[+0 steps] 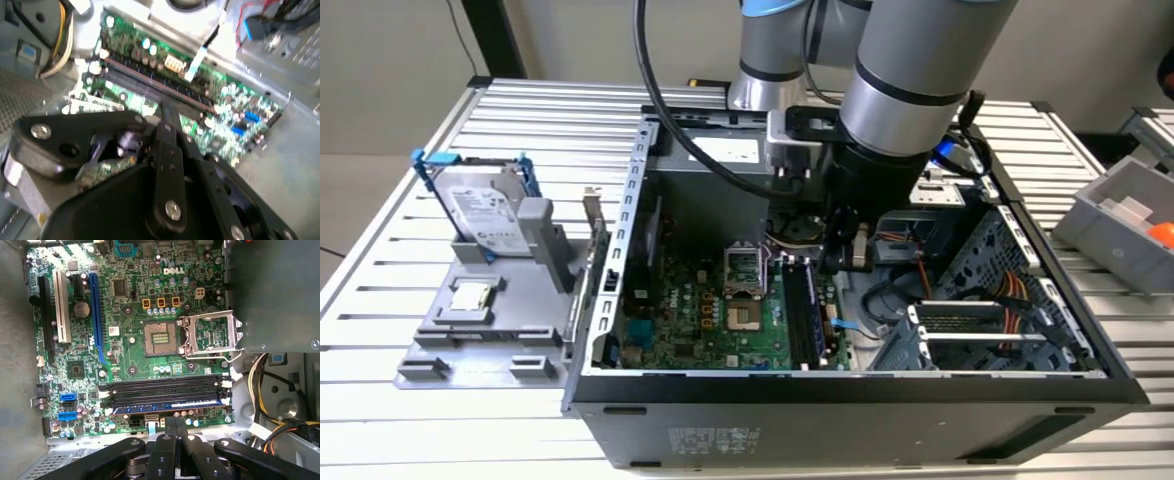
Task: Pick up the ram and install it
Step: 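Press down the ram until it locks into place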
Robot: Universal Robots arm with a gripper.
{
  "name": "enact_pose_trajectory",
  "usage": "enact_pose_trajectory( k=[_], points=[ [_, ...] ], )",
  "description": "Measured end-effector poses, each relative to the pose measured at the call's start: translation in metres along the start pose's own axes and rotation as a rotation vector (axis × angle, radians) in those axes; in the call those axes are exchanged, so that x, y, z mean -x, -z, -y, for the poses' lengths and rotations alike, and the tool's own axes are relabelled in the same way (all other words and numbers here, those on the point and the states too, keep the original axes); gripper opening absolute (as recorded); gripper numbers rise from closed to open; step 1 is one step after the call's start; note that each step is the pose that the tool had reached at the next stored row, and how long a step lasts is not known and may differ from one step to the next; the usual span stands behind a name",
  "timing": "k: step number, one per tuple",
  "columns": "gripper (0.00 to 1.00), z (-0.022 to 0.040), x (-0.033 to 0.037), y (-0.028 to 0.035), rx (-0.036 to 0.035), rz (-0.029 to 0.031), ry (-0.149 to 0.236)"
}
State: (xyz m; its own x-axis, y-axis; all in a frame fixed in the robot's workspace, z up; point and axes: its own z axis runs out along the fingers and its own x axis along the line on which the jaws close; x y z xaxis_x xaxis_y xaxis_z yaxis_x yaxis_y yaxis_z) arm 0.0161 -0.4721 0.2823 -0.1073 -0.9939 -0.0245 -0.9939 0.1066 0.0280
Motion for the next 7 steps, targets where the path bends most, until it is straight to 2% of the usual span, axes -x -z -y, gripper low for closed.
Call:
enact_pose_trajectory(
  k=[7],
  points=[
    [0.0, 0.0, 0.0, 0.0, 0.0, -0.0002, 0.0]
  ],
)
